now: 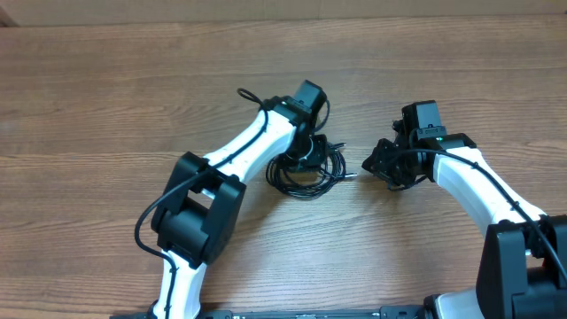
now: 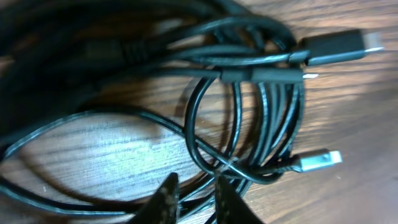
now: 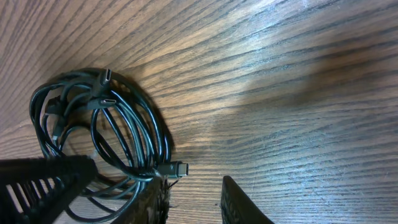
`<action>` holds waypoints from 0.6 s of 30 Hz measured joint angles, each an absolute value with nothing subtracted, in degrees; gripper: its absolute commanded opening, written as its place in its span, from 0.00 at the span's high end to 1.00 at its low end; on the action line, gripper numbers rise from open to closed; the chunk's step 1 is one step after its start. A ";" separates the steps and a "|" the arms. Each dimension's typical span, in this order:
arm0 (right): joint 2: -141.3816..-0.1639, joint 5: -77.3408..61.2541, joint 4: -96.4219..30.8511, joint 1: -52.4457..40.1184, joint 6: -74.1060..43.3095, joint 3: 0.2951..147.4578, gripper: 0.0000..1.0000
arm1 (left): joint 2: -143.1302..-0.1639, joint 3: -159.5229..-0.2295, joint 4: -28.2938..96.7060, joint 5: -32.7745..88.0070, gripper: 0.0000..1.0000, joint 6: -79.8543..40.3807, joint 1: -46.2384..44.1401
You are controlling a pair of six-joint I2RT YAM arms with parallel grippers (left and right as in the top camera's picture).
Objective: Untangle cables
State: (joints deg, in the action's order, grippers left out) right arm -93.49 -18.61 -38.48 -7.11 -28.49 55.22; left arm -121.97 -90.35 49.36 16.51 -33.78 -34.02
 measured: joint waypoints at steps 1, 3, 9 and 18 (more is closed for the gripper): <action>-93.49 -18.61 -38.50 -7.11 -28.49 55.22 0.73 | -121.97 -90.35 49.50 15.49 0.73 -34.50 -34.54; -93.49 -18.61 -38.48 -7.11 -28.49 55.22 0.73 | -121.97 -90.06 48.80 13.34 0.72 -36.82 -35.62; -93.49 -18.59 -38.50 -7.11 -28.49 55.22 0.73 | -121.97 -88.71 45.47 10.83 0.85 -41.65 -36.82; -93.49 -18.61 -38.52 -7.11 -28.51 55.22 0.73 | -121.97 -87.77 45.39 9.69 0.79 -43.38 -36.95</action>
